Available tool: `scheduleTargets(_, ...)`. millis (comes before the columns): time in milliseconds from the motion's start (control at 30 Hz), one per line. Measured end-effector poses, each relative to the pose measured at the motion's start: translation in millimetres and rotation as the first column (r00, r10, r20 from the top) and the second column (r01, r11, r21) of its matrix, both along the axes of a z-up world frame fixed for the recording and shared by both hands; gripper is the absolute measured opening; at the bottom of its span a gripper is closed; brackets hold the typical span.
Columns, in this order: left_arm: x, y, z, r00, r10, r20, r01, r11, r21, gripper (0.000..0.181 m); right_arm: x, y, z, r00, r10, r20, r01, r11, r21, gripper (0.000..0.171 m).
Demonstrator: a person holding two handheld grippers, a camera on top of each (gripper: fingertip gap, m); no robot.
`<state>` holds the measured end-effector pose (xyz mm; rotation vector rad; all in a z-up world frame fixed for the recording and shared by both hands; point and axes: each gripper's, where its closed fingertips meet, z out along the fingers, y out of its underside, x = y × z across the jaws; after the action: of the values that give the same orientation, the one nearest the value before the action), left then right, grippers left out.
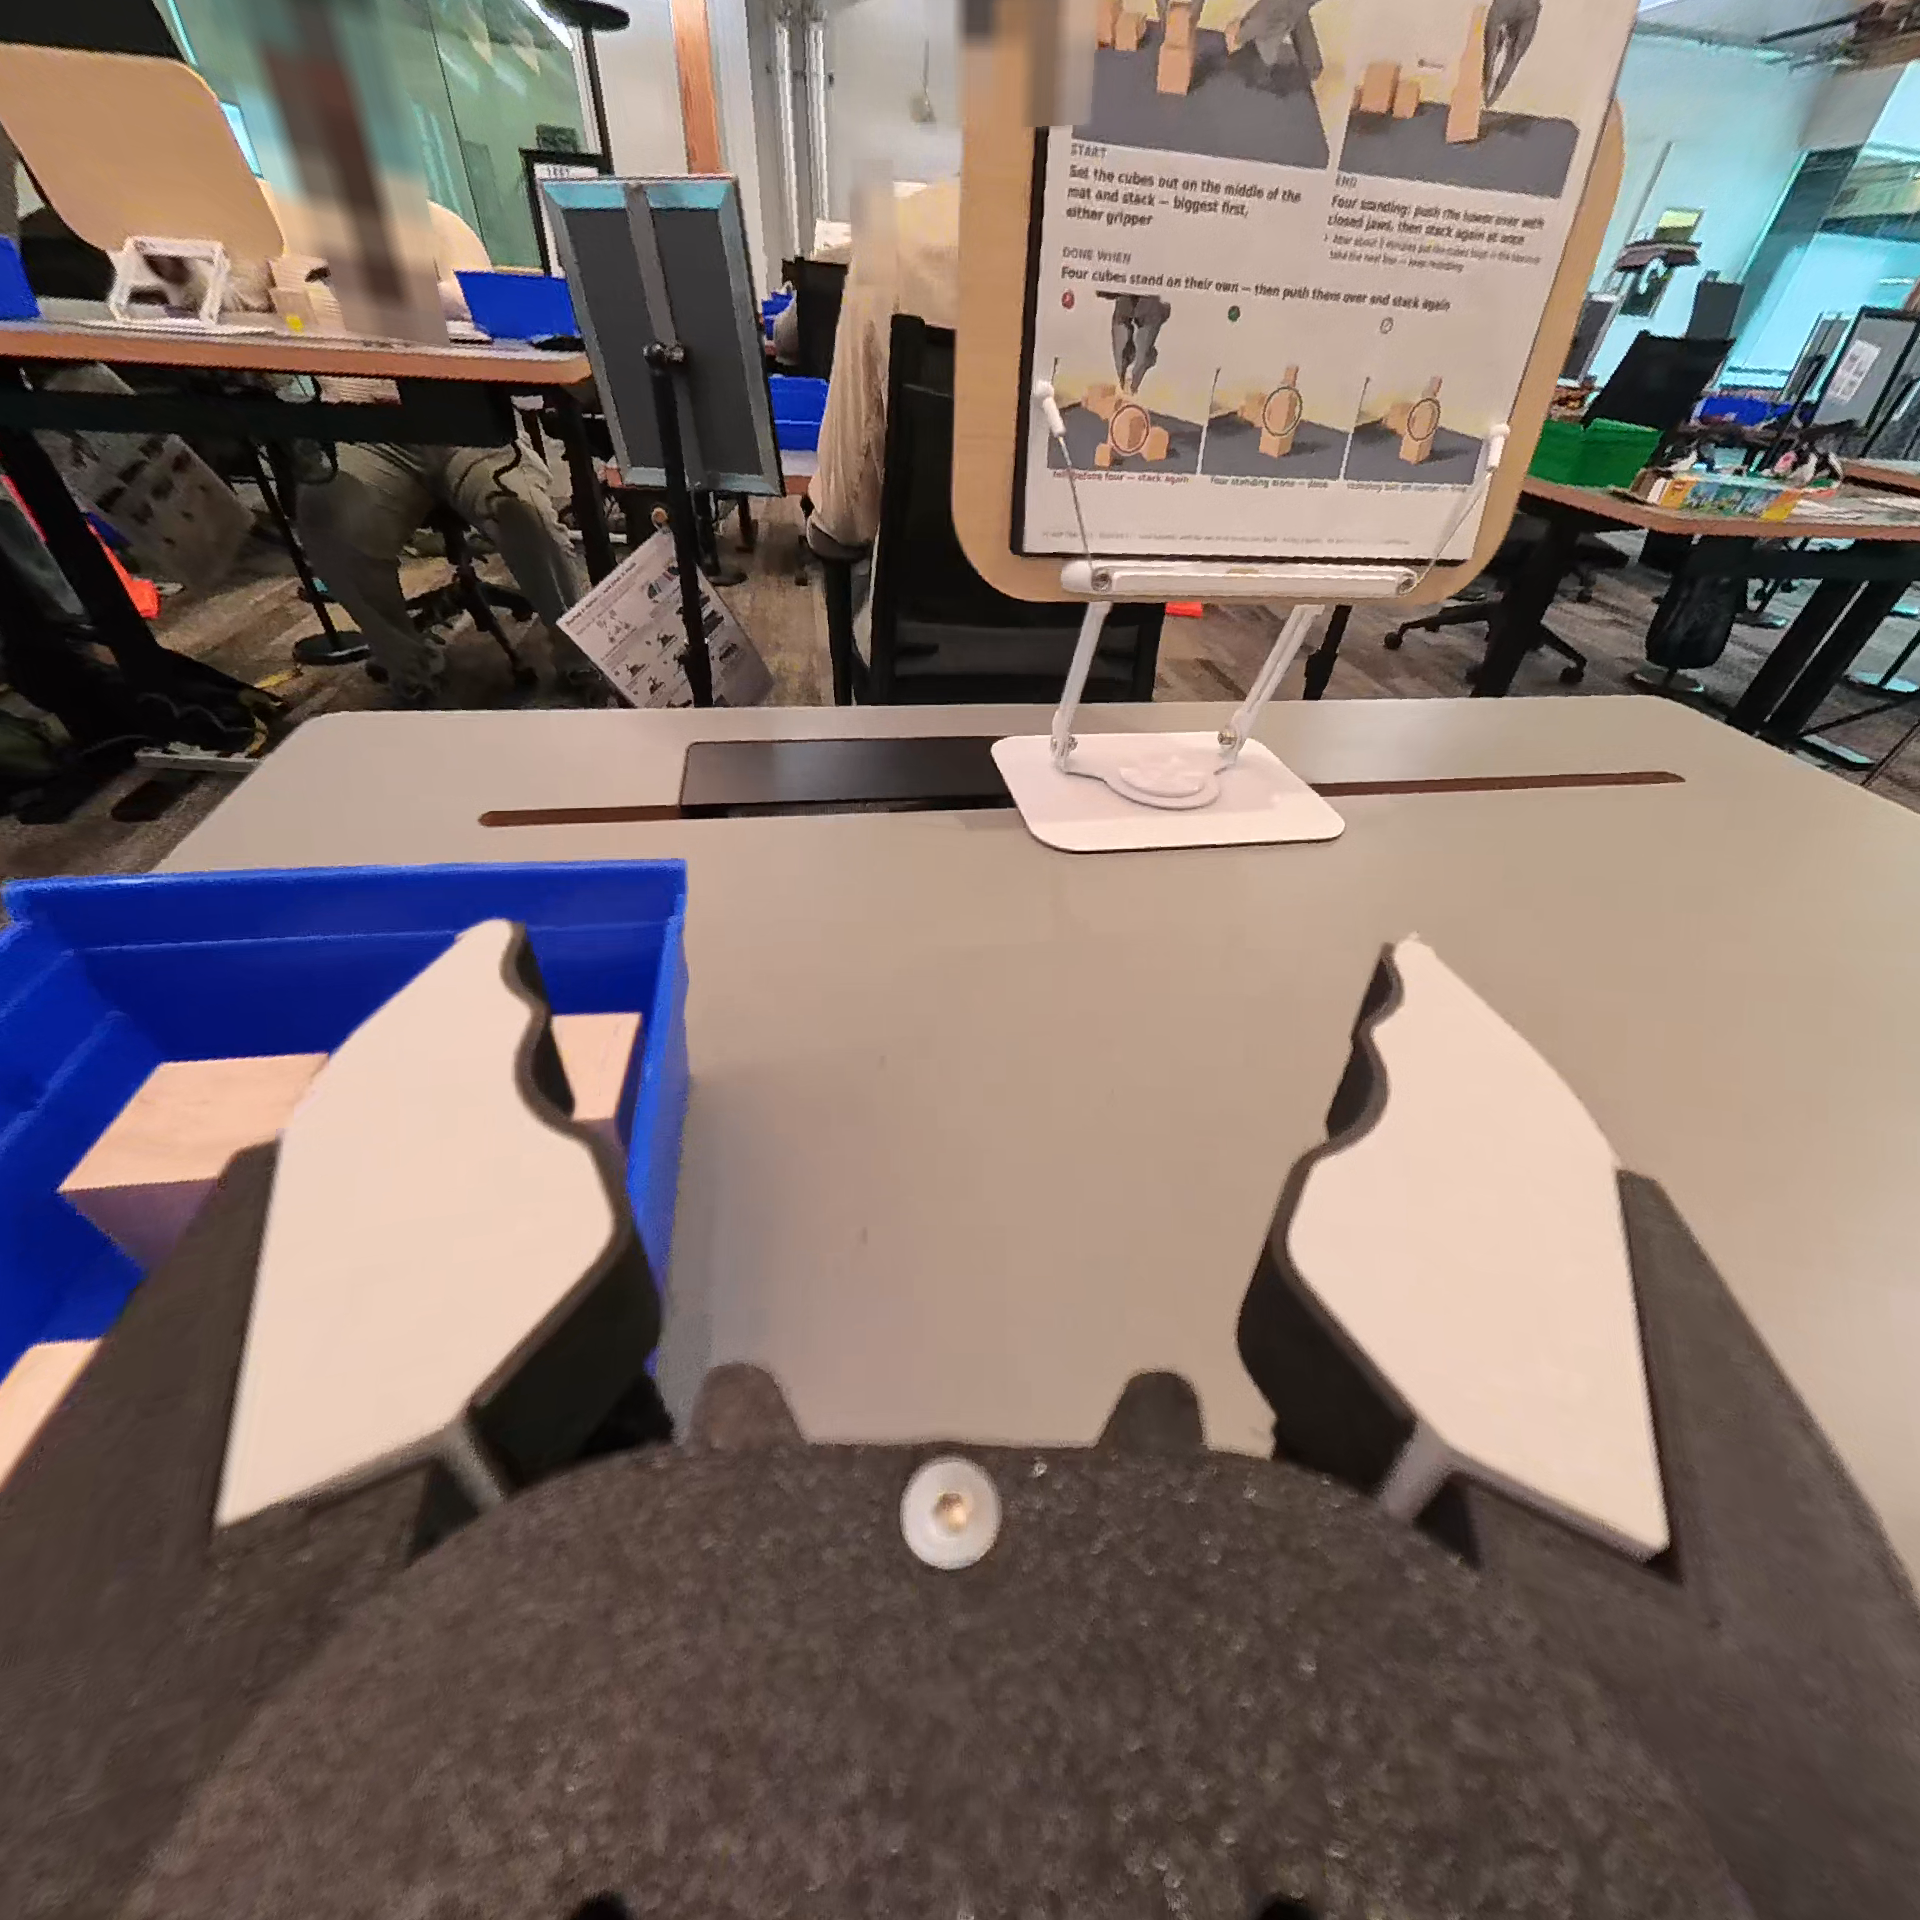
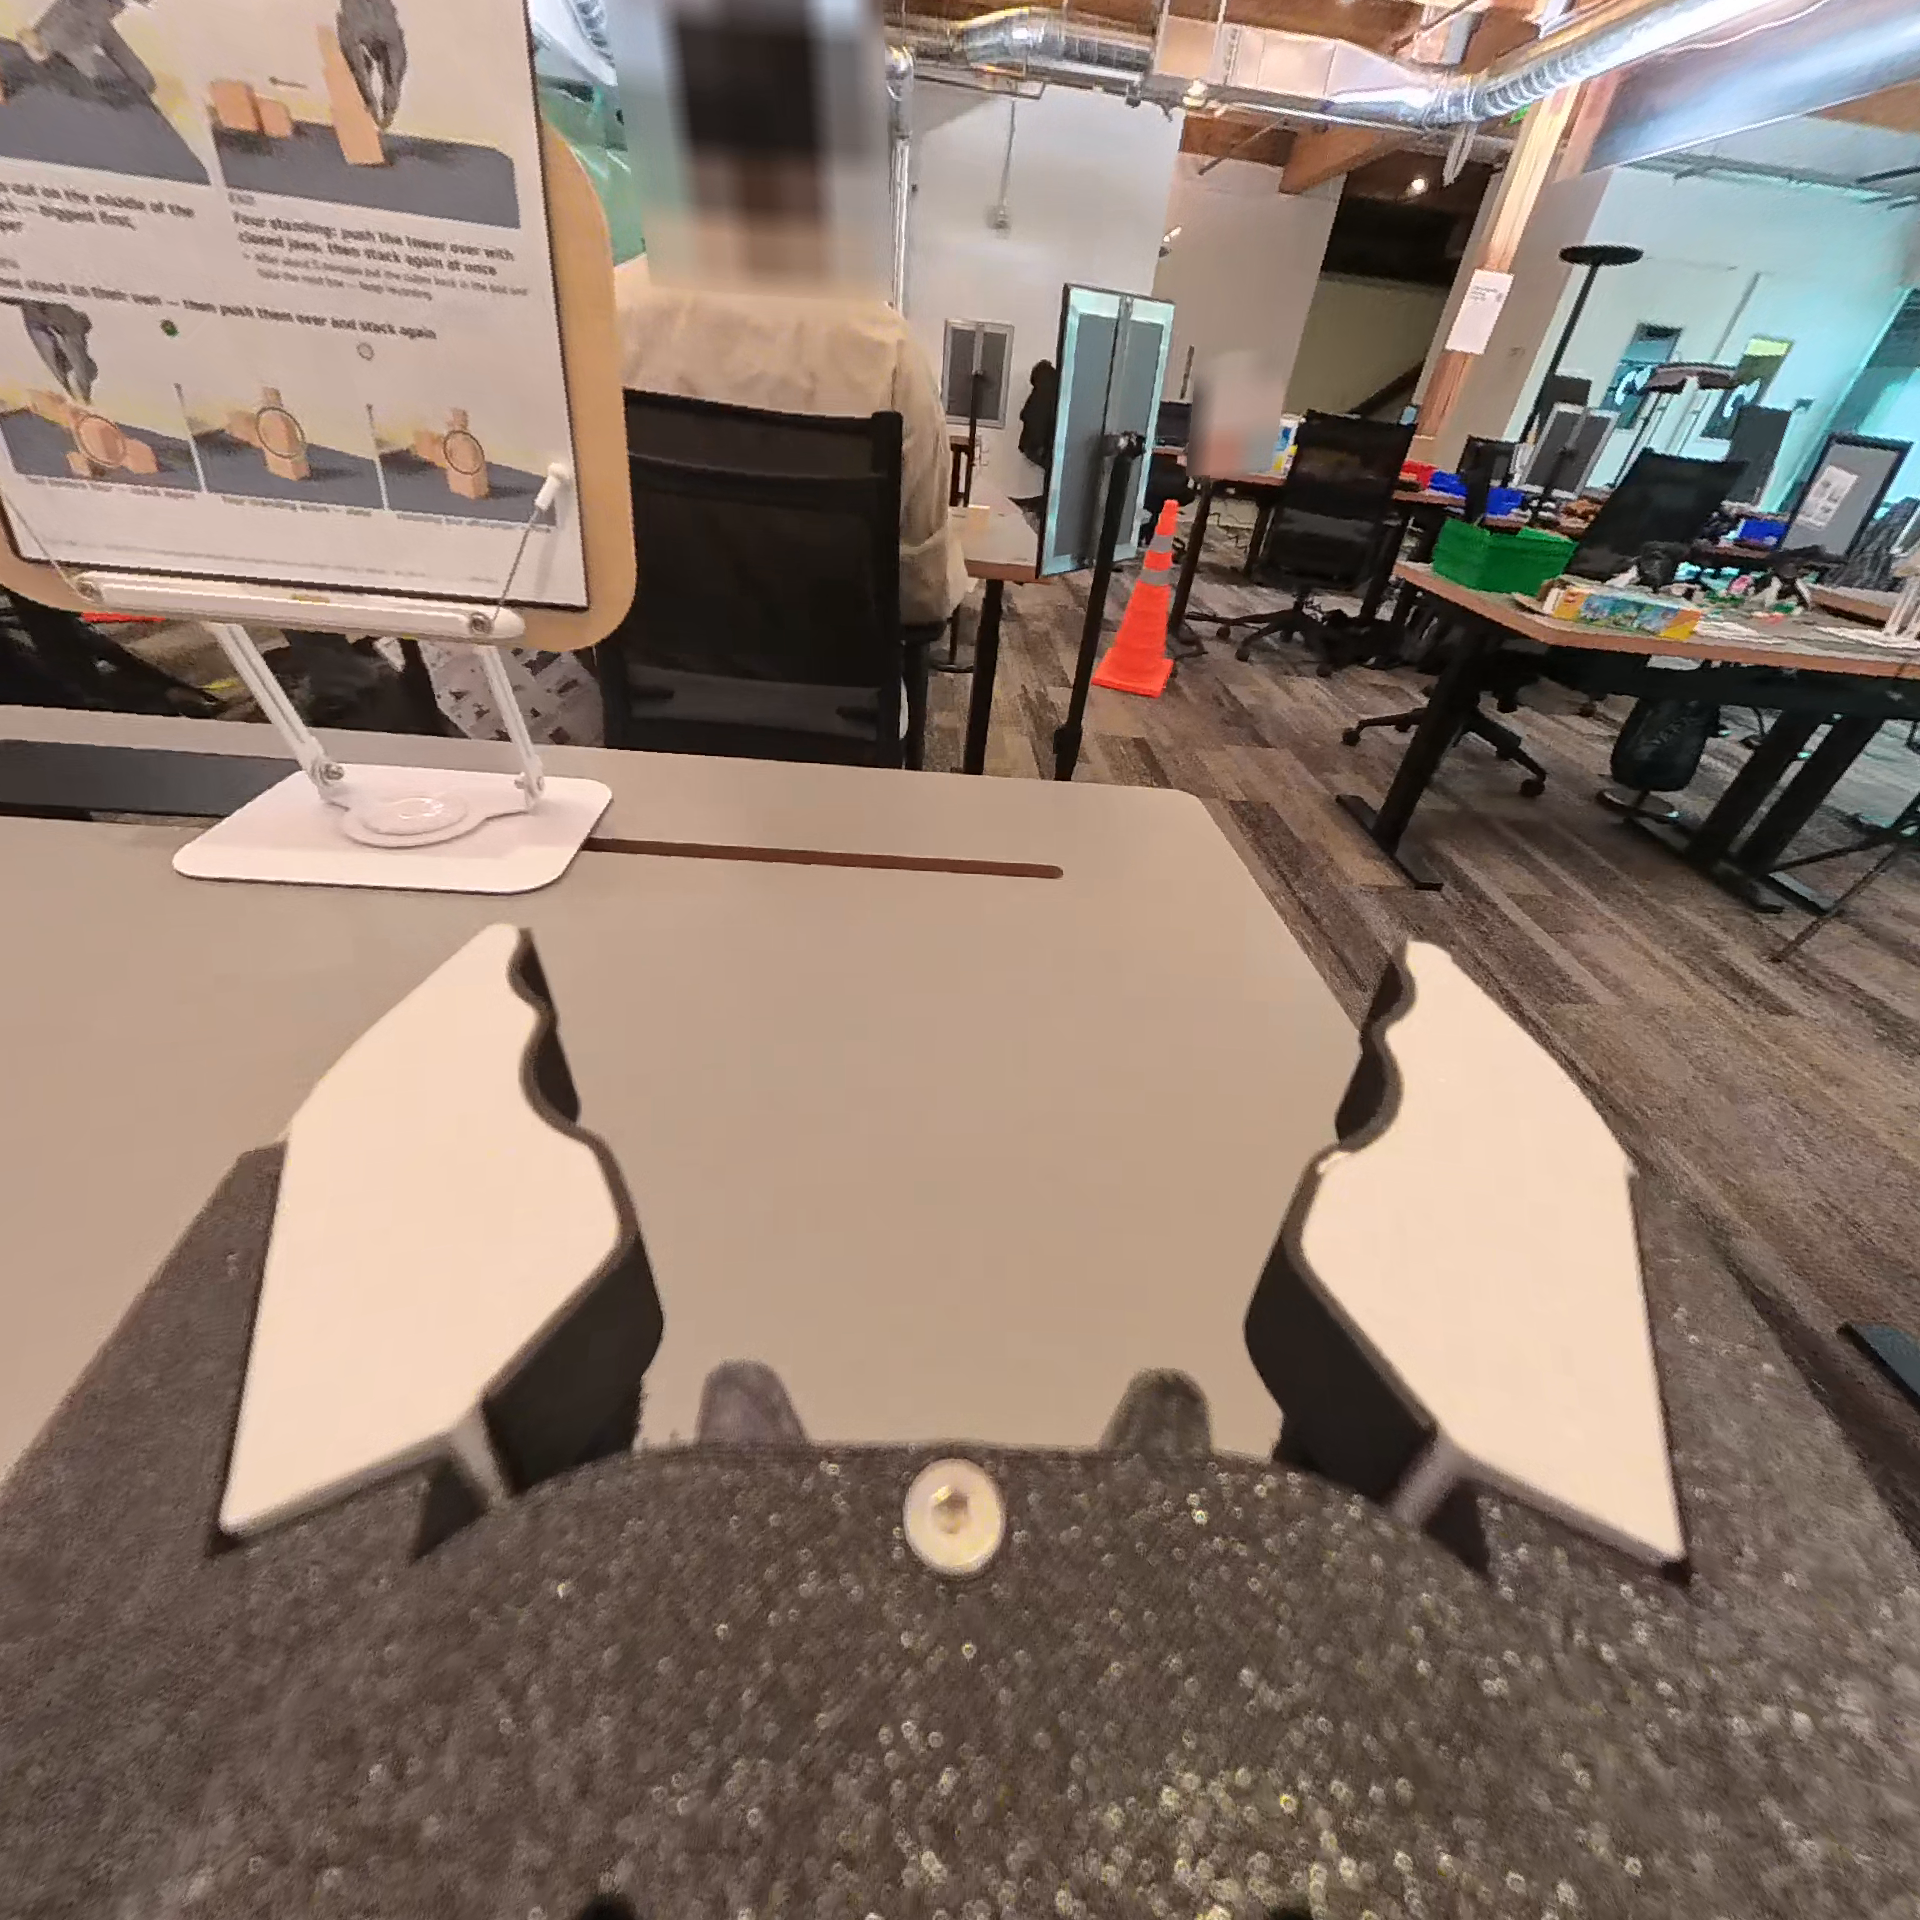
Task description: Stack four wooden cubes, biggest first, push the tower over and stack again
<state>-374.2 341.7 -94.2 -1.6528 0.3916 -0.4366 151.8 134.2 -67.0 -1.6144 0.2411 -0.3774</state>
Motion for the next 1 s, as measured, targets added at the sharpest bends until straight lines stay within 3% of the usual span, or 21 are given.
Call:
scheduleTargets(533, -76, -1, 39, 0.996, 0.089, 0.007, -0.089, 0.992, 0.087, 0.139, 2, -17, -5, 1.0, -0.01, 0.027, 0.011, 0.999, -0.043, 0.13)
scheduleTargets(1000, -135, 3, 33, 0.987, 0.149, -0.067, -0.148, 0.989, 0.015, 0.131, -8, -11, -10, 0.999, 0.039, 0.023, -0.037, 0.997, -0.067, 0.122)
